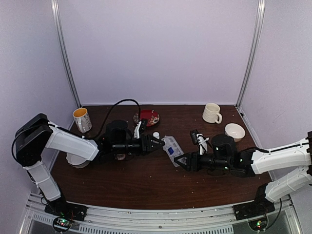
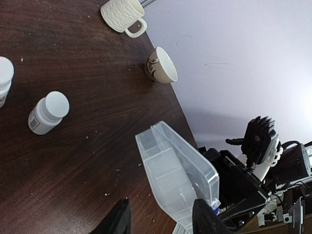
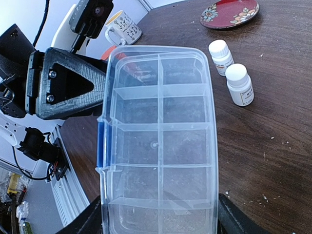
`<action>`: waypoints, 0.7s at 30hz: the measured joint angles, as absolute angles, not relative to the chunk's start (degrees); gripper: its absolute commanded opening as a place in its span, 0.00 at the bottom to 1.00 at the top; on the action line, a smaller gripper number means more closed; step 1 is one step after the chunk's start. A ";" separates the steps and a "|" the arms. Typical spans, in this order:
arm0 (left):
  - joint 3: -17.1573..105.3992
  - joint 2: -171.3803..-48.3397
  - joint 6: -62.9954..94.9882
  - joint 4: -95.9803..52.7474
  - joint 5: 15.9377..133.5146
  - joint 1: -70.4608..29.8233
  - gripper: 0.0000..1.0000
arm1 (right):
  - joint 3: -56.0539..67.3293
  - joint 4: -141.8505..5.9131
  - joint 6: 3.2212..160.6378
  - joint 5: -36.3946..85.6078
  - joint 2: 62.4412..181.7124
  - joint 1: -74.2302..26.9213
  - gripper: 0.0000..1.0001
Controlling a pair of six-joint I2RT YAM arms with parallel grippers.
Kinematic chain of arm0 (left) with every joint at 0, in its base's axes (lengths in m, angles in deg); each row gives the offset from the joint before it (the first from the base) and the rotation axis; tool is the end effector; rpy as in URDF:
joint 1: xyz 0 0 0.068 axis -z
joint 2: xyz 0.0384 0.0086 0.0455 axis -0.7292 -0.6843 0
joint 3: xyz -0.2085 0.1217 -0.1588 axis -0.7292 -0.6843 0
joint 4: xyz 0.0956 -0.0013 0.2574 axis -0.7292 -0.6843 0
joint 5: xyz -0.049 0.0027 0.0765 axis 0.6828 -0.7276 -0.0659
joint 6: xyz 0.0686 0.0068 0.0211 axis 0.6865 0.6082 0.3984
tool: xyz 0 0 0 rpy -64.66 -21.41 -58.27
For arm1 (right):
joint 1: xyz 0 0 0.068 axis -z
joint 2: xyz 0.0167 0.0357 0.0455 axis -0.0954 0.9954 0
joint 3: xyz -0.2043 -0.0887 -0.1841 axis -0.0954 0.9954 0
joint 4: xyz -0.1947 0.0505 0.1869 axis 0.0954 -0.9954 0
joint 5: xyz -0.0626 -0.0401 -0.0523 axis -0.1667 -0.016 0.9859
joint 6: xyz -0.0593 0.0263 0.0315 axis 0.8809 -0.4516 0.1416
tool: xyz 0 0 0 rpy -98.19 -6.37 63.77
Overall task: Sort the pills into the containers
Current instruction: Open the lid of the pill container.
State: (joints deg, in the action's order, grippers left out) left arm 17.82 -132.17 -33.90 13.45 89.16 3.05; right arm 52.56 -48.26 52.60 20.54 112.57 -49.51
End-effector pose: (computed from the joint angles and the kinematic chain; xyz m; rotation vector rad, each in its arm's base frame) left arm 0.2336 -0.3127 0.1923 0.1144 2.1817 -1.6205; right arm 0.1525 0.2388 0.1943 -0.5030 2.1367 1.1776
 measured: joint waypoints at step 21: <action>18.50 -135.97 -37.33 14.19 89.36 2.61 0.52 | 45.81 -60.32 60.38 29.02 115.93 -52.18 0.68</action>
